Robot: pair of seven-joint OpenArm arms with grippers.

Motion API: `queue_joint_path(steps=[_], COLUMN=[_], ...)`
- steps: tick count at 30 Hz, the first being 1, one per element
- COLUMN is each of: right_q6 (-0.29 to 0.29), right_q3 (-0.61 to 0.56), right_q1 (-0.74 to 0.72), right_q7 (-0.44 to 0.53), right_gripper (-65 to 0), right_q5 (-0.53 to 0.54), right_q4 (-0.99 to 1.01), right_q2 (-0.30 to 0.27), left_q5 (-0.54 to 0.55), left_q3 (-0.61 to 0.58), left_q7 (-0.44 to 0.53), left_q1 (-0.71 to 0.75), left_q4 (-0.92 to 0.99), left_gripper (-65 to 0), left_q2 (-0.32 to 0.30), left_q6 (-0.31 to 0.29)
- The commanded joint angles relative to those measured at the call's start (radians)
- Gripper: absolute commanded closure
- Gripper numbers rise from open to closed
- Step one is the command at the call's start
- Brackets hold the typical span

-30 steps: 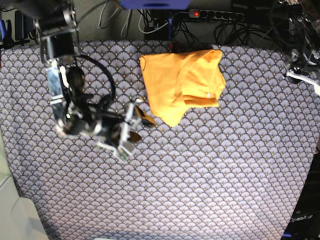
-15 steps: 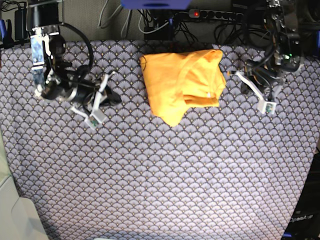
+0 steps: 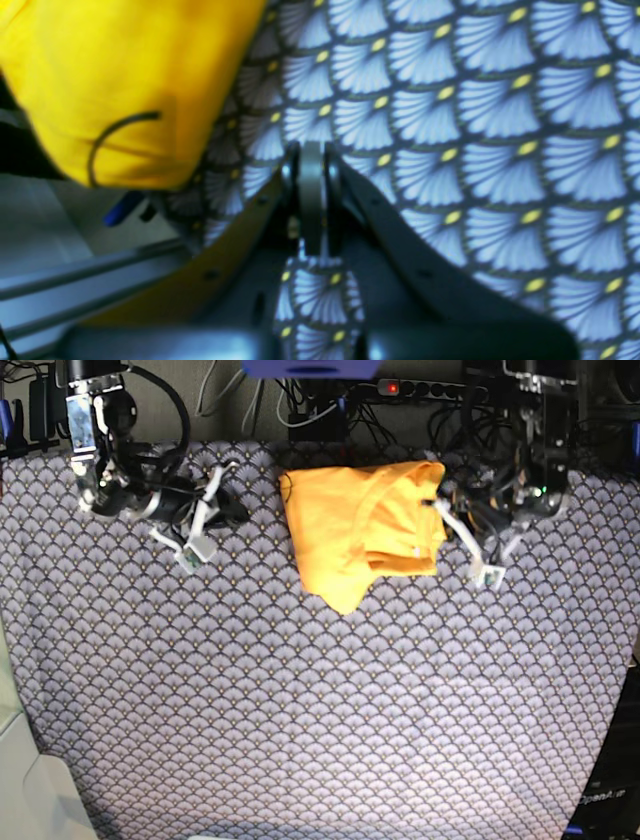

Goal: Fold the T-shirt properly
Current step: 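Grasp the bundle sides with both grippers and rotate it, then grasp and straighten the bundle with both grippers, then release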

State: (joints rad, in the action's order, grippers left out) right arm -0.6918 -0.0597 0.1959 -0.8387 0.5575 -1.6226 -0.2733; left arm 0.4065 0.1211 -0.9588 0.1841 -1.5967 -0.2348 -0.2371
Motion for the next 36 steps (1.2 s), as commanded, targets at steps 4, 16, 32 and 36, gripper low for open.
queue_joint_path(steps=[4, 16, 32, 36], right_q6=[-0.006, -0.006, -0.006, -0.006], right_q3=[0.004, -0.254, -0.185, -0.107], right_q1=[0.023, 0.050, 0.080, 0.070], right_q7=[0.017, 0.017, 0.072, 0.072], right_gripper=[0.0, 0.0, 0.0, 0.0], right_q5=[0.019, 0.019, 0.019, 0.020], right_q4=[-0.018, -0.135, -0.141, -0.144], right_q2=[0.022, 0.047, -0.109, -0.133], left_q5=[-0.004, -0.004, 0.067, 0.098], left_q3=[-0.010, -0.125, 0.133, 0.228], left_q7=[-0.016, -0.016, -0.277, -0.395], left_q1=[-0.059, -0.329, -0.317, -0.199], left_q4=[0.062, 0.152, 0.037, -0.106], left_gripper=[0.0, 0.0, 0.0, 0.0], left_q2=[0.038, 0.231, 0.087, 0.062], left_q6=[-0.003, 0.000, 0.038, 0.035])
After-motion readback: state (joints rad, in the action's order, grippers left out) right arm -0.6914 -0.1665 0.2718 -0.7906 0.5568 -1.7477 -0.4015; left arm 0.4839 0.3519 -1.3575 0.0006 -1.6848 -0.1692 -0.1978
